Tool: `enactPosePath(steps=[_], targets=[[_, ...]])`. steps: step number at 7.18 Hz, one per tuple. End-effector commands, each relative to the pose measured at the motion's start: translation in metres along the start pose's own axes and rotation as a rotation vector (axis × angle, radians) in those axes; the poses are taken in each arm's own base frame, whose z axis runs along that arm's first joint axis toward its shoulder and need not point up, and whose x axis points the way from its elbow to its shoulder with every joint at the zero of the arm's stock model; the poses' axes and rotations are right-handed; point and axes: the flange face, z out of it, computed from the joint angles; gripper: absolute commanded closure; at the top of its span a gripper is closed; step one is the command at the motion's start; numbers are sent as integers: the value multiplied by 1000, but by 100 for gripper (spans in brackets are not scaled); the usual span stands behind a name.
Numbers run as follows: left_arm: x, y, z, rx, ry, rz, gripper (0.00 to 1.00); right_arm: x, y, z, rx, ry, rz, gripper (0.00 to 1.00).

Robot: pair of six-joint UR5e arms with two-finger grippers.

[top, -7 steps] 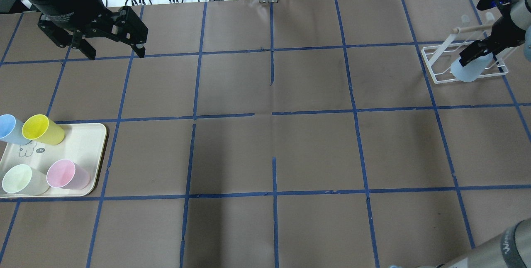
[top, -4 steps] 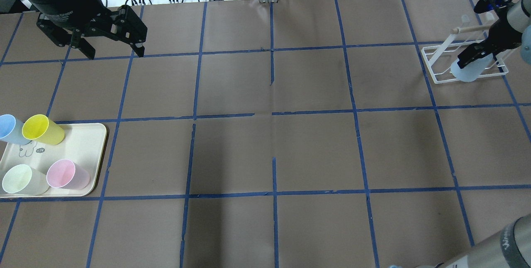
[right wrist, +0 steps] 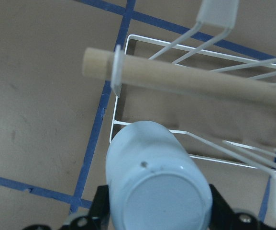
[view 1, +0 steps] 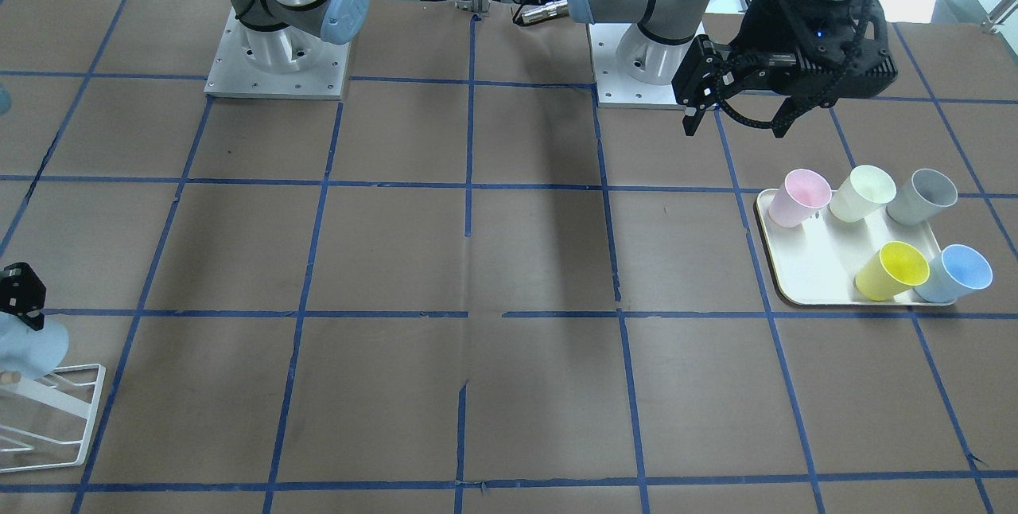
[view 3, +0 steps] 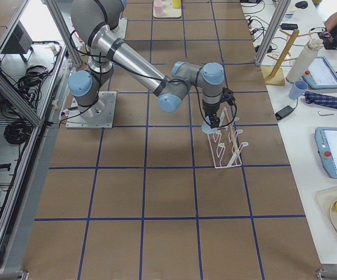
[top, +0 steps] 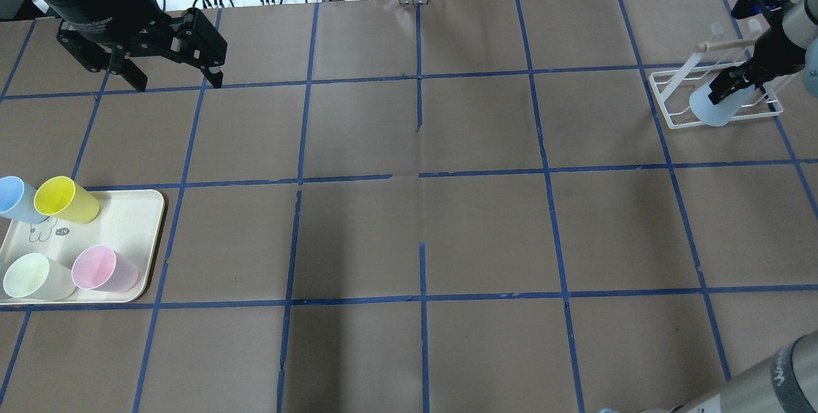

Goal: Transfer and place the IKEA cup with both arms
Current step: 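Close the right gripper on the light blue cup's base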

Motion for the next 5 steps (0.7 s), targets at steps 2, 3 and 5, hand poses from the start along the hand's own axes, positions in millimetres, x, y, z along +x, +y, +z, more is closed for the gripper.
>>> enactPosePath(steps=[2, 3, 5], targets=[[-1, 1, 0, 0, 0, -1, 0, 2, -2, -13, 6, 18, -1, 100], [-1, 0, 0, 0, 0, -2, 0, 3, -2, -16, 5, 26, -1, 100], [-1, 0, -1, 2, 0, -2, 0, -2, 2, -45, 7, 37, 2, 100]])
